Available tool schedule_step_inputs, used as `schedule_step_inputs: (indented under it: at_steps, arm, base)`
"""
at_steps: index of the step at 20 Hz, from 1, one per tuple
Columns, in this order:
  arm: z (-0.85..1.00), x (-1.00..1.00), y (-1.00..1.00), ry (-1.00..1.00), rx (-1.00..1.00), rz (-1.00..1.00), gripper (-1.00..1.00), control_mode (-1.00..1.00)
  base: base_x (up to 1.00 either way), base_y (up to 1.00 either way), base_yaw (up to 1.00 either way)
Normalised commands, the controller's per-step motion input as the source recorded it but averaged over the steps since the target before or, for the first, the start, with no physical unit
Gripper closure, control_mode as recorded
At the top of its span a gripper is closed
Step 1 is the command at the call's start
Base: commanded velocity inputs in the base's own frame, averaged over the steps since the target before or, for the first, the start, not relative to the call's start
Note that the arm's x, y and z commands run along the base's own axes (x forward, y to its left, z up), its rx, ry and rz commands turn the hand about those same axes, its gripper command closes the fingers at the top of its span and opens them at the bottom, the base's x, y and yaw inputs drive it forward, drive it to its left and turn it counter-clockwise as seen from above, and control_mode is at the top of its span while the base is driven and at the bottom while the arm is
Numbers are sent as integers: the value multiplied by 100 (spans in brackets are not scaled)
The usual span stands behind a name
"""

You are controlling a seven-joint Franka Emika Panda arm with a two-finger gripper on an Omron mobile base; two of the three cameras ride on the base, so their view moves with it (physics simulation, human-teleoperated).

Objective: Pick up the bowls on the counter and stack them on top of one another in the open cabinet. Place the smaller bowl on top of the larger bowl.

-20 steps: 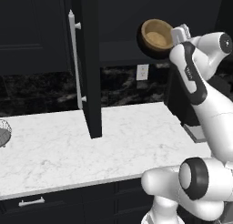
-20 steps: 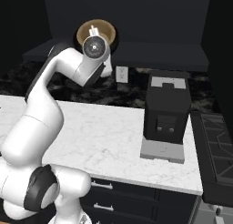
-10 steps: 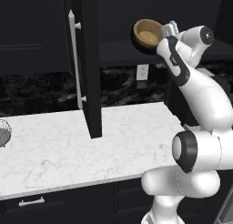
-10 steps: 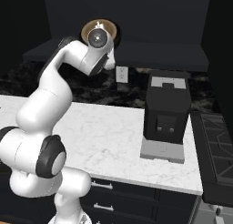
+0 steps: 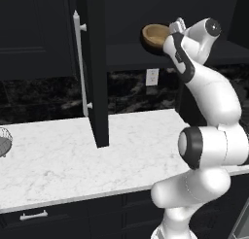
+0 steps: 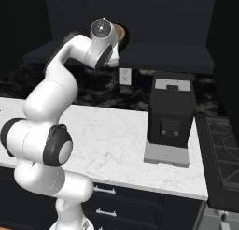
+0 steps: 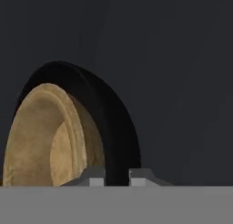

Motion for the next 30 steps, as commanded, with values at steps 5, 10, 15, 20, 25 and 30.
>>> schedule_step_inputs:
  at_steps: [5, 10, 15, 20, 25, 30]
  arm:
    - [0, -17, 0, -7, 0, 0, -100, -100]
    - [1, -89, 0, -25, 0, 0, -100, -100]
    - [0, -100, -4, -31, 0, -4, -100, -100]
    - [-50, -100, 1, -4, -1, -2, -100, -100]
    - [-100, -100, 41, 23, -19, 0, -100, -100]
    - [-100, -98, 82, 39, -39, 23, -100, -100]
  base:
    - [0, 0, 0]
    - [0, 0, 0]
    - [0, 0, 0]
    - [0, 0, 0]
    - [0, 0, 0]
    - [0, 0, 0]
